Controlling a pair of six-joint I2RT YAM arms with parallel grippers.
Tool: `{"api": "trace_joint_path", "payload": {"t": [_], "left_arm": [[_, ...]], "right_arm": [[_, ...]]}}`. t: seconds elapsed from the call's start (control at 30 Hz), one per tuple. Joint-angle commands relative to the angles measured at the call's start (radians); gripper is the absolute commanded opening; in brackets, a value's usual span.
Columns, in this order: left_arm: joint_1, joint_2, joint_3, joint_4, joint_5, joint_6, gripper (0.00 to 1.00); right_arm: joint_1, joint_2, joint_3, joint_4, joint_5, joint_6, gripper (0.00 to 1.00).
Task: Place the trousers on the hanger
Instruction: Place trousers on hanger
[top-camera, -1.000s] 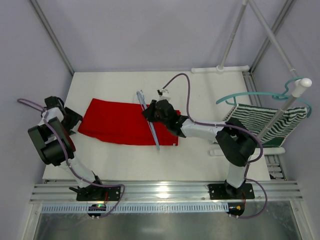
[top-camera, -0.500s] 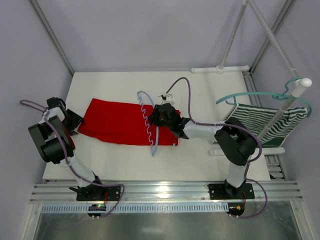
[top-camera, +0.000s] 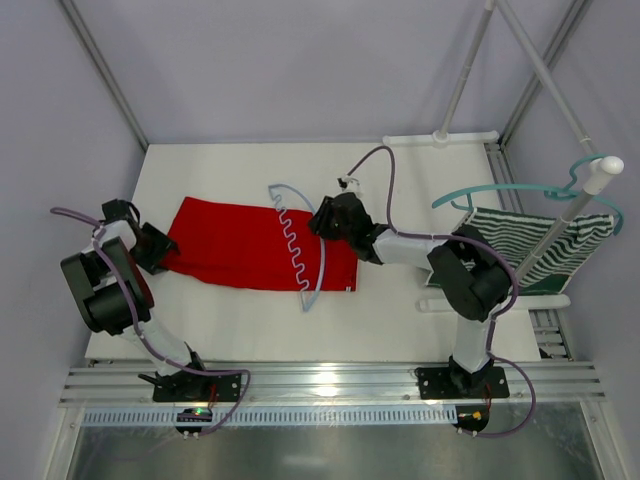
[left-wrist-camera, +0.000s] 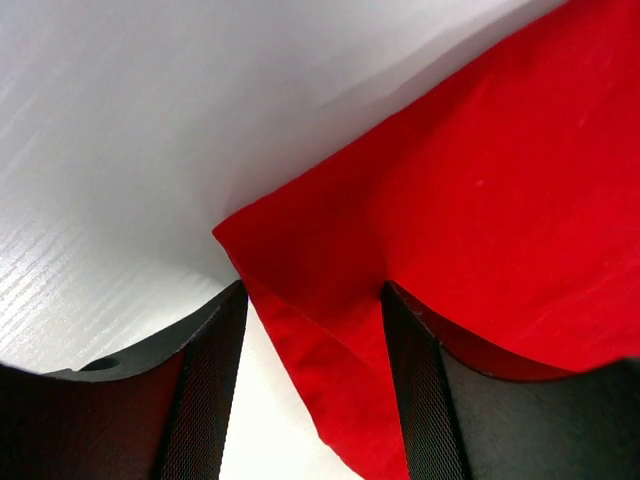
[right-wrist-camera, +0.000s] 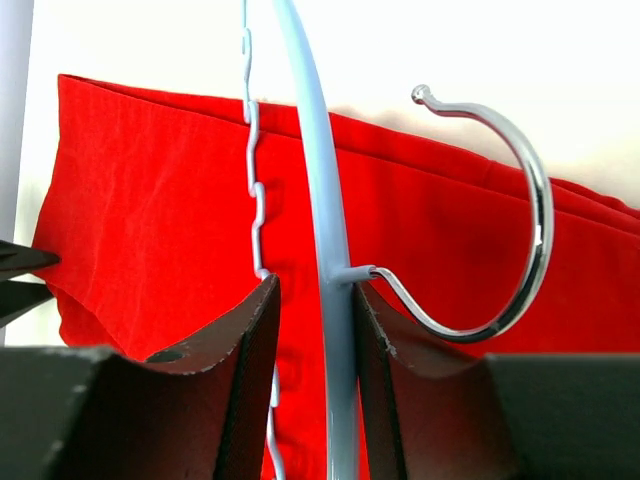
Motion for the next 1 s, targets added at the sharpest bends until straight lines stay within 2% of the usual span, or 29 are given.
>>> {"api": "trace_joint_path", "payload": {"t": [0.0,0.33,0.43,0.5,0.57,0.67,0.8,0.97], "left_arm": [[-0.008,0.001,-0.051,-0.043,0.001,0.022,0.57],[-0.008,0.033,-0.027,-0.046,0.016,0.024,0.57],[-0.008,0.04,-0.024,-0.046,0.021,0.025,0.57],[-0.009,0.044,-0.024,-0.05,0.019,0.025,0.57],[-0.008,0.045,-0.033,-0.05,0.021,0.024,0.57],[-0.009,0.027,-0.066,-0.044,0.028,0.004,0.55],[-0.035,-0.062,-0.168,0.02,0.024,-0.058,0.52],[-0.138,-0.143,-0.232,0.039,-0.005,-0.107,0.49]], "right_arm": [[-0.006,0.035,0.063,0.077,-0.043,0.032,0.37],[-0.015,0.13,0.124,0.111,-0.097,0.07,0.33],[-0.02,0.163,0.147,0.103,-0.135,0.084,0.24],[-0.024,0.172,0.152,0.105,-0.14,0.103,0.1],[-0.031,0.166,0.147,0.111,-0.143,0.116,0.04],[-0.037,0.122,0.109,0.12,-0.131,0.126,0.04],[-0.035,0.039,0.04,0.108,-0.033,0.109,0.04],[-0.017,-0.058,-0.023,0.016,0.114,0.035,0.04]]}}
